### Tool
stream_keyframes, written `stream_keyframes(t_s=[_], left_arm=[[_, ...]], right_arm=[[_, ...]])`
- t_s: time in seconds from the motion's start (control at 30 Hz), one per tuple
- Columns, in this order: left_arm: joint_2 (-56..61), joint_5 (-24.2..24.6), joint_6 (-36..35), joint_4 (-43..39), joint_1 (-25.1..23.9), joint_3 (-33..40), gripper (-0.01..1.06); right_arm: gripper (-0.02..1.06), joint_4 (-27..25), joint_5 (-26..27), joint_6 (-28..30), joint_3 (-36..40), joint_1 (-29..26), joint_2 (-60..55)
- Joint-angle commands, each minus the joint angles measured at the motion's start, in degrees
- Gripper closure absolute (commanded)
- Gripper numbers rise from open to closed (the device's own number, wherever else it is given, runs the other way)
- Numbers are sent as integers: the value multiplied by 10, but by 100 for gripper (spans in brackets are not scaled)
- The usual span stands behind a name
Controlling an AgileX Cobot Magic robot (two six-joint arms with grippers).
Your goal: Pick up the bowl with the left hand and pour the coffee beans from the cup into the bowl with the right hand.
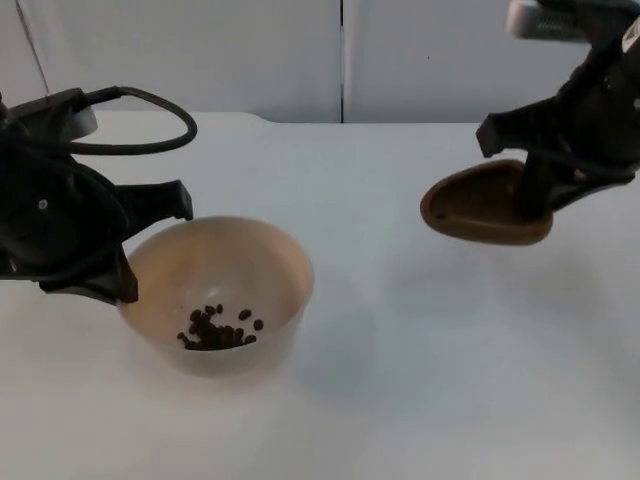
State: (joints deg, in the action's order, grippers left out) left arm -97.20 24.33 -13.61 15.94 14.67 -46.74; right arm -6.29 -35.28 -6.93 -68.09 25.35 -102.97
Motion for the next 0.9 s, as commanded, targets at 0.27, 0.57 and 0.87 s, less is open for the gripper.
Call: stream_keyframes(t_s=[0.27,0.57,0.87], left_arm=[[-1,-13,12,-1,-1,2,105],[-34,-24,13,-13,-1,2,105],[-39,-28,13,-15,-1,2,105]], right_arm=[[104,-3,43,-12,3,-3,-80],[104,-4,52,-14,3,-3,-121],[104,-19,80,-16,7,-3,-134]])
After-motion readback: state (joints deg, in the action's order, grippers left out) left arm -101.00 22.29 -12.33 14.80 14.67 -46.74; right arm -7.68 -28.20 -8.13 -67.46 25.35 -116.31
